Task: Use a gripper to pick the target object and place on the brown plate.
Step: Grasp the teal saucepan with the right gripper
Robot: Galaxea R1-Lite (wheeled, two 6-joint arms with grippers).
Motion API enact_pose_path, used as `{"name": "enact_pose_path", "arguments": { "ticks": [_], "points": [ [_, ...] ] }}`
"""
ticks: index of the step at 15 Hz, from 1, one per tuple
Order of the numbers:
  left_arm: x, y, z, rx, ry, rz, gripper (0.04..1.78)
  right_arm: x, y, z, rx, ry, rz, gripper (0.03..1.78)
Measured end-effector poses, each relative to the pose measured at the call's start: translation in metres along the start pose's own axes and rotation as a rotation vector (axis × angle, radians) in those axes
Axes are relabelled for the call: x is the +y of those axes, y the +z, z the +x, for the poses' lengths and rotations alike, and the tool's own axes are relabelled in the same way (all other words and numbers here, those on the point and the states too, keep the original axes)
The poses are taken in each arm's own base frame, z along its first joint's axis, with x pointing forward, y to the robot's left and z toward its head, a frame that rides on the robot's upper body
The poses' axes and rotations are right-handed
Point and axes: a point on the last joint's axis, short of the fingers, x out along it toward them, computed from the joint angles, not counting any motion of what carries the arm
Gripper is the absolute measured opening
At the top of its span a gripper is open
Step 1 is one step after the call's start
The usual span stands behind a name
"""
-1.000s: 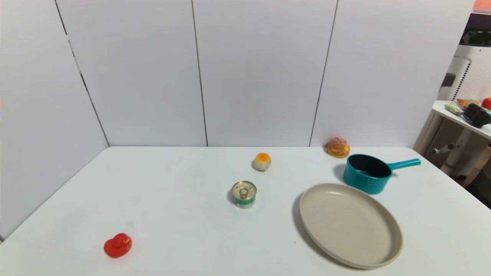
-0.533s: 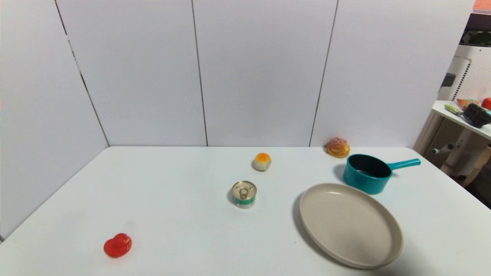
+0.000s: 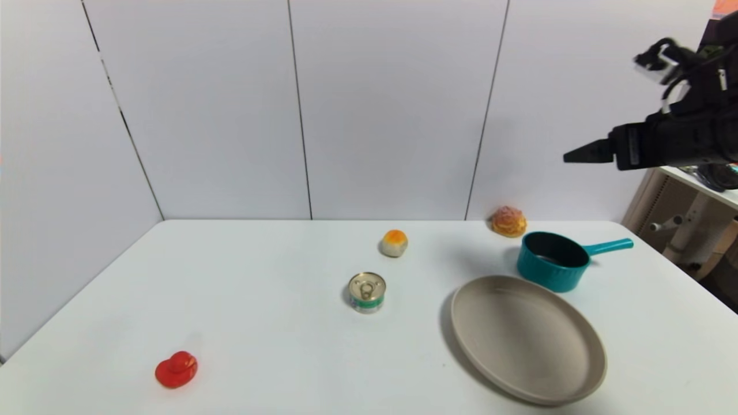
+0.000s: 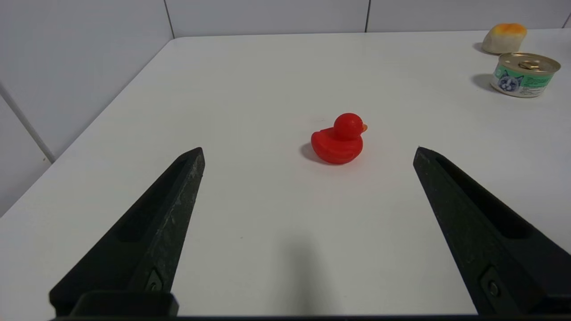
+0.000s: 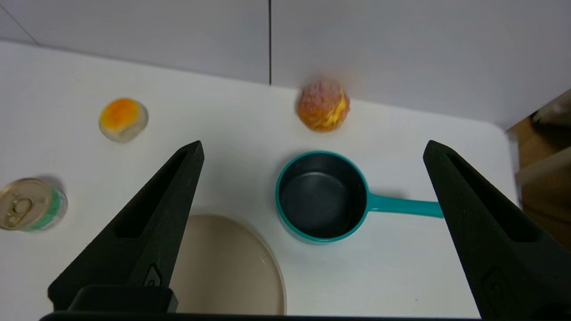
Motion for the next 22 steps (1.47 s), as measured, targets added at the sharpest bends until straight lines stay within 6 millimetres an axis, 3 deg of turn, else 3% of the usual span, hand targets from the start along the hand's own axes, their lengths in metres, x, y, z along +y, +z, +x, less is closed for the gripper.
{"name": "enact_pose_path", "arguments": {
  "ticks": [4,8,14,20,22],
  "points": [
    [0.0,0.0,0.0,0.0,0.0,0.0,1.69,-0.003,-0.019,0.085,0.338,0.04,0.017,1.7],
    [0.0,0.0,0.0,0.0,0.0,0.0,1.69,-0.003,-0.044,0.13,0.552,0.063,0.036,1.7],
    [0.0,0.0,0.0,0.001,0.0,0.0,1.69,0.007,-0.064,0.177,0.627,0.091,0.023,1.7],
    [0.0,0.0,0.0,0.0,0.0,0.0,1.69,0.014,-0.078,0.201,0.665,0.101,0.01,1.69],
    [0.0,0.0,0.0,0.0,0.0,0.0,1.69,0.011,-0.081,0.204,0.674,0.099,0.011,1.33]
  ]
}}
